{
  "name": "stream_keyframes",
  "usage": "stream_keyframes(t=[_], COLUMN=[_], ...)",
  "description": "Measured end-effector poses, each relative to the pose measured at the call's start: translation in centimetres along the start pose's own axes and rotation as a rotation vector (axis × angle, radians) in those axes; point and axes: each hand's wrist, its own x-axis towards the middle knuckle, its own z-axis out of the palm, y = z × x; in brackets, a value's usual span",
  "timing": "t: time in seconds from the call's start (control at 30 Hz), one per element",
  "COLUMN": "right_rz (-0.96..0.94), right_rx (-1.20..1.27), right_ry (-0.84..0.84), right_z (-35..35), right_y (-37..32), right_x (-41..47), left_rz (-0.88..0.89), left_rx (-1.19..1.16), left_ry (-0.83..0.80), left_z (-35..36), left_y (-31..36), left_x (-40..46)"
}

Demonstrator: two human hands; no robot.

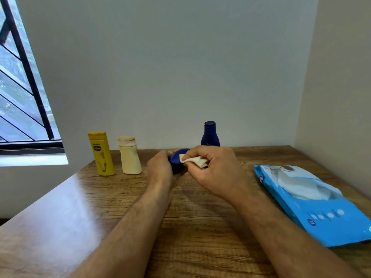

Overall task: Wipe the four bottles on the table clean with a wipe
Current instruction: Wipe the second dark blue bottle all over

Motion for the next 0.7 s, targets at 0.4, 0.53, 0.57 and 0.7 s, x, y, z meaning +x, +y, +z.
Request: stream_keyframes(t=[0.4, 0.53, 0.57, 0.7], right_rz=[-0.069, 0.015, 0.029, -0.008], right_rx=[-0.03, 0.003, -0.001, -0.022], right_ry=[0.017, 0.143, 0.152, 0.015], right_z=[0.23, -0.05, -0.08, 0.18], right_y=[-0.56, -0.06, 0.05, -0.33], right_x=[-0.09, 0.21, 0.22, -0.06], left_rz=[0.147, 0.116, 0.106, 0.081], left_rx=[0.1, 0.04, 0.02, -0.03], left_ry=[-0.085, -0.086, -0.078, -0.029], left_z=[-0.1, -0.07, -0.09, -0.2], left_y=[-0.09, -0.34, -0.41, -0.52], left_x=[0.01, 0.41, 0.5, 0.79])
